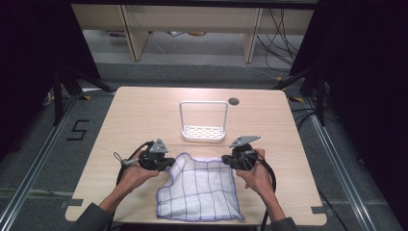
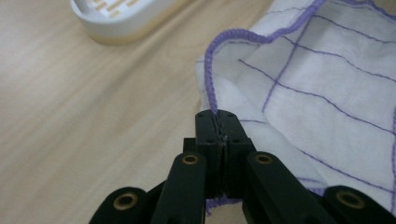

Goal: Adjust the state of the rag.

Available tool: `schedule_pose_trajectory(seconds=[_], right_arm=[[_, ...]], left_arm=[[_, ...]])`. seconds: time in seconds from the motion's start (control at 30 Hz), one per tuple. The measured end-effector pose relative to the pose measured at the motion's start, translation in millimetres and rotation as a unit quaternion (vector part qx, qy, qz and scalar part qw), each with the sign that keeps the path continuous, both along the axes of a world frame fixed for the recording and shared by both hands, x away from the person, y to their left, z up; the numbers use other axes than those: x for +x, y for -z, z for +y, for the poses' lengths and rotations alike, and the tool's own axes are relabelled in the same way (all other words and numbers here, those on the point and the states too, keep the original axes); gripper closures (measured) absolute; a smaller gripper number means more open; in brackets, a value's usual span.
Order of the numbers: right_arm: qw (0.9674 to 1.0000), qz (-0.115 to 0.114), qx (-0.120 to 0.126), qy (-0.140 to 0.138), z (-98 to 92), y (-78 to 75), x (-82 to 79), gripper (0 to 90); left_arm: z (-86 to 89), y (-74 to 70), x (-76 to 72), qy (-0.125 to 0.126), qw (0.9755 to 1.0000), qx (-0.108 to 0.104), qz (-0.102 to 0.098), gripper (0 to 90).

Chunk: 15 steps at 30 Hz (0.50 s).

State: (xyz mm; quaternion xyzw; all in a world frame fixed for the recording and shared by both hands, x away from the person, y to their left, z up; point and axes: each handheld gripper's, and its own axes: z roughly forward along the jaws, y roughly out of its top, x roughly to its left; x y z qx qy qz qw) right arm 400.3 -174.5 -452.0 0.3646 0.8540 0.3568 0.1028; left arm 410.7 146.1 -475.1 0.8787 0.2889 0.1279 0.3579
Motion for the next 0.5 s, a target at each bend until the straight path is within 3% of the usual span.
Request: schedule_pose_trajectory(seconds=[0.03, 0.1, 0.17, 0.27, 0.33, 0.5], right_arm=[[0.9999, -0.011, 0.000, -0.002, -0.8, -2.3, 2.2, 89.3], [0.9999, -0.010, -0.008, -0.003, -3.5, -11.1, 5.8, 89.3], [0.9999, -0.006, 0.000, 0.009, -5.4, -19.6, 8.2, 89.4], [0.9996, -0.018, 0.006, 0.020, -10.5, -32.8, 14.9, 89.4], [0.9996, -0.013, 0.011, 0.024, -13.5, -43.2, 17.8, 89.4], [0.9991, -0.034, 0.006, 0.025, -15.6, -59.7, 24.8, 89.4]], left_arm=[[0.2, -5.0, 2.7, 0.002, 0.9999, 0.006, -0.008, 87.9], [0.6, -15.7, 7.3, 0.002, 0.9996, 0.018, -0.022, 88.0], [1.9, -26.6, 12.3, 0.003, 0.9989, 0.030, -0.036, 88.0], [1.3, -39.9, 18.0, 0.002, 0.9983, 0.033, -0.048, 88.2], [-0.4, -48.1, 21.4, 0.003, 0.9976, 0.036, -0.060, 88.2], [-3.8, -63.8, 28.2, 0.003, 0.9951, 0.036, -0.092, 88.2]])
